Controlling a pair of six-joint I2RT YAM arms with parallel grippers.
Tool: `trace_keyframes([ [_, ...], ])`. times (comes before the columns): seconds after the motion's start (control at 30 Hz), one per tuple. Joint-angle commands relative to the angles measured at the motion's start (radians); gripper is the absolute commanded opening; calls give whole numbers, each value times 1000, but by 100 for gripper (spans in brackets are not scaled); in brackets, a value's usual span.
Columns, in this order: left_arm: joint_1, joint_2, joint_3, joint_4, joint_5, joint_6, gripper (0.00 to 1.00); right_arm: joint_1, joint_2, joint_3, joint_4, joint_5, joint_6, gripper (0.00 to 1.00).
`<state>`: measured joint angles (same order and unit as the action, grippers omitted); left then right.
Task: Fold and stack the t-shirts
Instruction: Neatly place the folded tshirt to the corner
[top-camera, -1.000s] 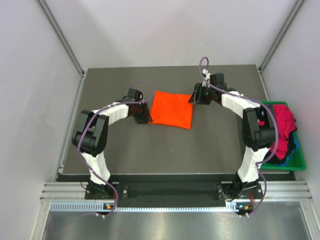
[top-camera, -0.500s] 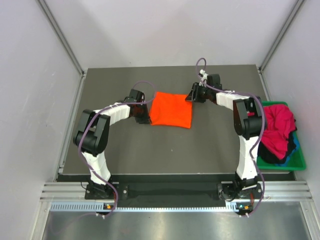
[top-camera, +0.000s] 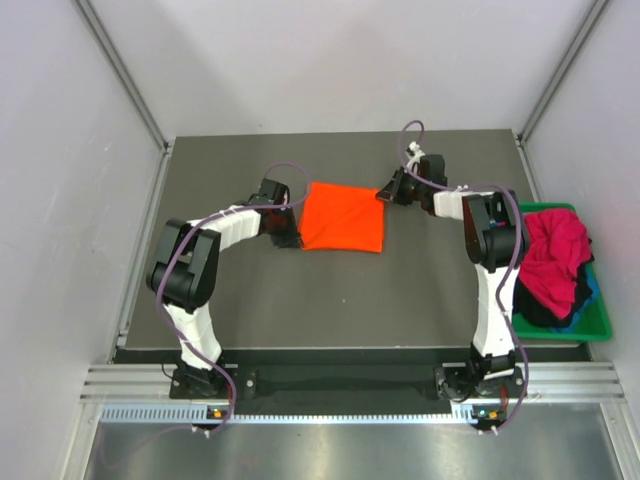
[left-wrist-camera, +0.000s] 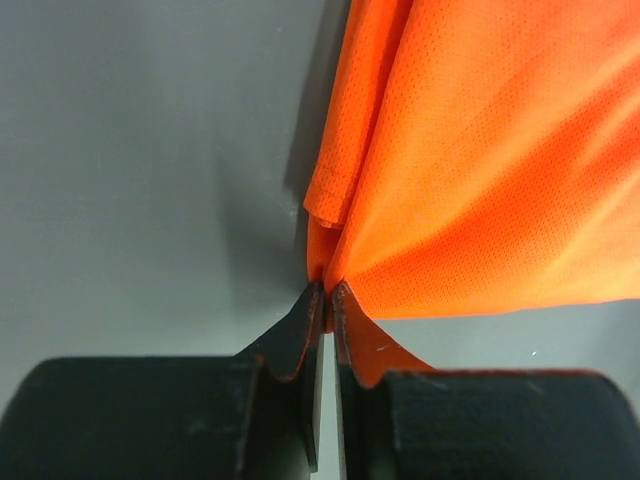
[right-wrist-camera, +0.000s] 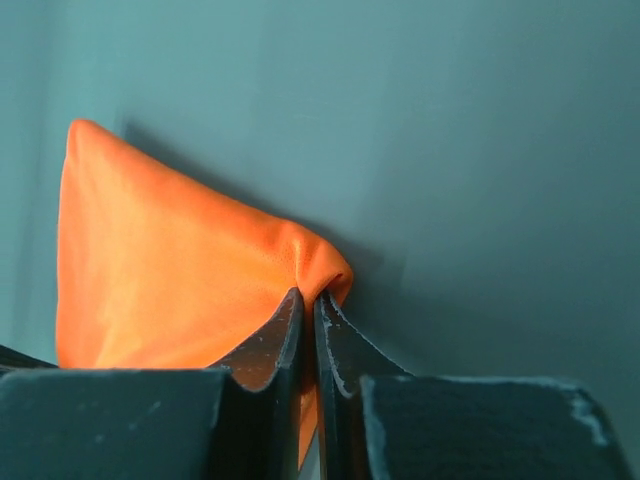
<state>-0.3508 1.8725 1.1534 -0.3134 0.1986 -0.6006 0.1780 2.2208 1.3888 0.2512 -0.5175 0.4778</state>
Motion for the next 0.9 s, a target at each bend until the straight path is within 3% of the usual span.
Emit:
trace_keyframes([
  [0.0, -10, 14, -26, -38, -68, -24, 13, -17, 10, -2, 111, 4, 27, 4],
  [0.07, -11, 5, 5, -70, -83, -39, 25, -18, 5, 7, 90, 5, 33, 9],
  [0.17, -11, -6, 69, -142, -122, -53, 35, -20, -42, 29, 36, 34, 22, 29],
  [0.33, -8, -15, 230, -266, -183, -22, 39, -20, -147, 42, -108, 63, -11, 43],
  [0.53, -7, 28, 445, -250, -136, 16, 39, -17, -269, 12, -320, 80, -39, 47],
  [0.7, -7, 123, 485, -65, 21, 51, 37, 8, -374, -120, -345, 53, -31, 47],
  [0.87, -7, 230, 560, -10, 48, 96, 35, 50, -437, -238, -311, -39, -38, 40],
])
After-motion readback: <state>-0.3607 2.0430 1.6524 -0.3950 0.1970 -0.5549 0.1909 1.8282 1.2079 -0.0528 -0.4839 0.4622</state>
